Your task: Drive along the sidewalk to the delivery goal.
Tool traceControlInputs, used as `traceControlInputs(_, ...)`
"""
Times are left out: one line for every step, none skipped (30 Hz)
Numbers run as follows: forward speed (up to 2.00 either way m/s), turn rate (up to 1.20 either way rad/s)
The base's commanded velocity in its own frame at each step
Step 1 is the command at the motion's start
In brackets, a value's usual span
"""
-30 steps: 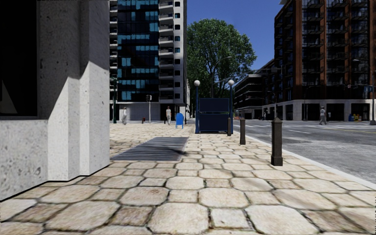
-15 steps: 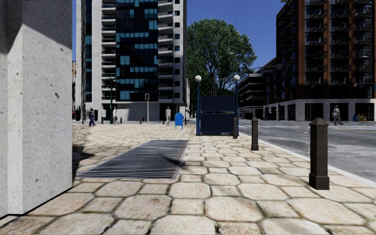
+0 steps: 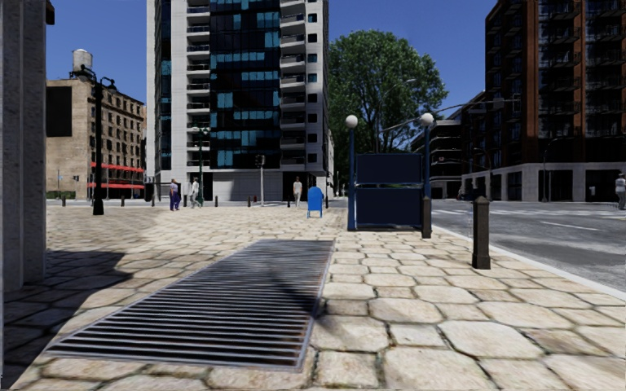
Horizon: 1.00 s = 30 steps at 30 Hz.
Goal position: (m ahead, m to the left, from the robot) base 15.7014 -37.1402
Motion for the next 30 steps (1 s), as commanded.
traceControlInputs(2.00, 0.00)
traceControlInputs(2.00, 0.00)
traceControlInputs(2.00, 0.00)
traceControlInputs(2.00, 0.00)
traceControlInputs(2.00, 0.00)
traceControlInputs(2.00, 0.00)
traceControlInputs(2.00, 0.00)
traceControlInputs(2.00, 0.00)
traceControlInputs(2.00, 0.09)
traceControlInputs(2.00, 0.53)
traceControlInputs(2.00, 0.53)
traceControlInputs(2.00, 0.66)
traceControlInputs(2.00, 0.69)
traceControlInputs(2.00, 0.70)
traceControlInputs(2.00, 0.66)
traceControlInputs(2.00, 0.66)
traceControlInputs(2.00, 0.34)
traceControlInputs(2.00, 0.16)
traceControlInputs(2.00, 0.06)
traceControlInputs(2.00, 0.00)
traceControlInputs(2.00, 0.00)
traceControlInputs(2.00, 0.00)
traceControlInputs(2.00, 0.00)
traceControlInputs(2.00, 0.00)
traceControlInputs(2.00, 0.00)
traceControlInputs(2.00, 0.00)
traceControlInputs(2.00, 0.00)
traceControlInputs(2.00, 0.00)
traceControlInputs(2.00, 0.00)
traceControlInputs(2.00, 0.00)
